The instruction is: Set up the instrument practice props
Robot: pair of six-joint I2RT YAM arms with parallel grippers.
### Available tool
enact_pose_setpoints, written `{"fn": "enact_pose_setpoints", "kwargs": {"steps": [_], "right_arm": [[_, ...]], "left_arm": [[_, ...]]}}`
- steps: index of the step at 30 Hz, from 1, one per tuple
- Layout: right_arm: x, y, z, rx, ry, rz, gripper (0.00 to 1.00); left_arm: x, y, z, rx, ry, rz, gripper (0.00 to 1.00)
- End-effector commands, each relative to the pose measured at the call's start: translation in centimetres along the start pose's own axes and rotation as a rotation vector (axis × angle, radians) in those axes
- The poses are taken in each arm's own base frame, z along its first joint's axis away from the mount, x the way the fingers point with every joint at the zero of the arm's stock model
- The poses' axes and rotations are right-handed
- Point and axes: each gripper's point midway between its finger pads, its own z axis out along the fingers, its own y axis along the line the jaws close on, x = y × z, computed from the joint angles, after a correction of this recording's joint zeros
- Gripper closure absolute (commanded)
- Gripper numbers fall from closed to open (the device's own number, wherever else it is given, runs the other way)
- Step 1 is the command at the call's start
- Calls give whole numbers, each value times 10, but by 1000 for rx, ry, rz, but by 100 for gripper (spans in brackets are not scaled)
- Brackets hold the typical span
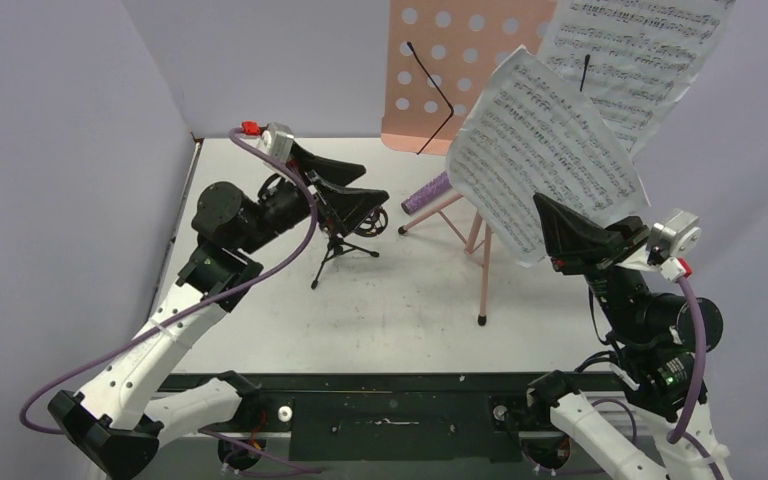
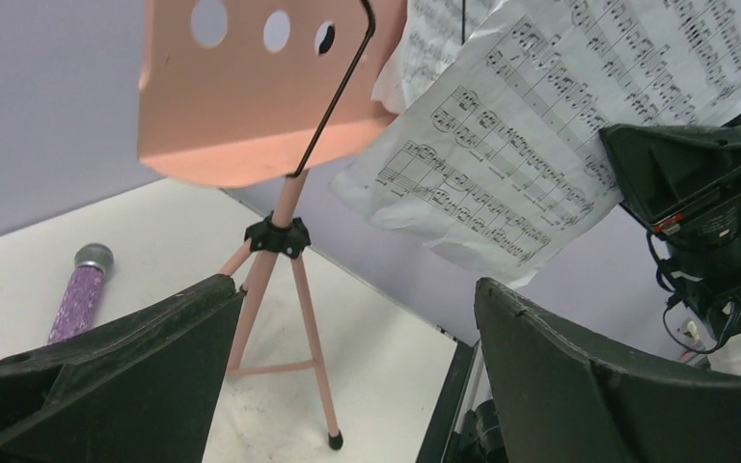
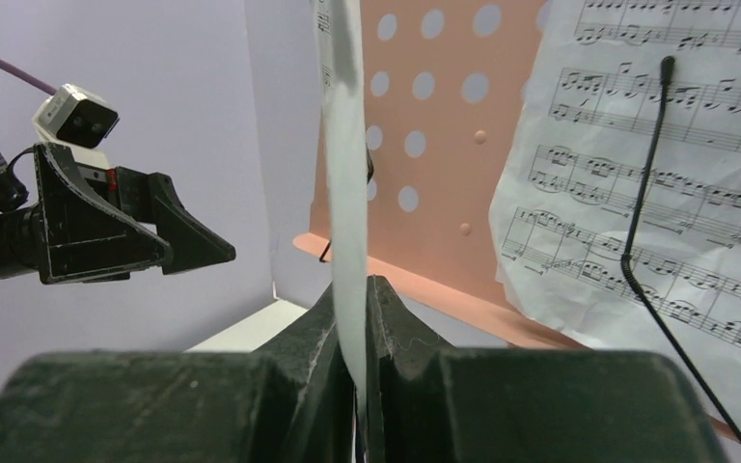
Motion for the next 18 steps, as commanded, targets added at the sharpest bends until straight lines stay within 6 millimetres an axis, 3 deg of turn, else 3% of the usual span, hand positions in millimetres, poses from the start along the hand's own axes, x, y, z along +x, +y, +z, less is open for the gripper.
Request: {"fn": "enact_pose_setpoints", "kwargs": {"steps": [1, 8, 18], "right_arm": [[-40, -8, 1, 55, -119, -25, 95], [-51, -13, 9, 79, -138, -40, 95], [-54, -27, 26, 148, -141, 1, 95]], "left_arm": [[-50, -33, 9, 107, -109, 30, 11], [-73, -42, 30, 161, -151, 10, 19], [-88, -29, 68, 162, -184, -49, 35]]}}
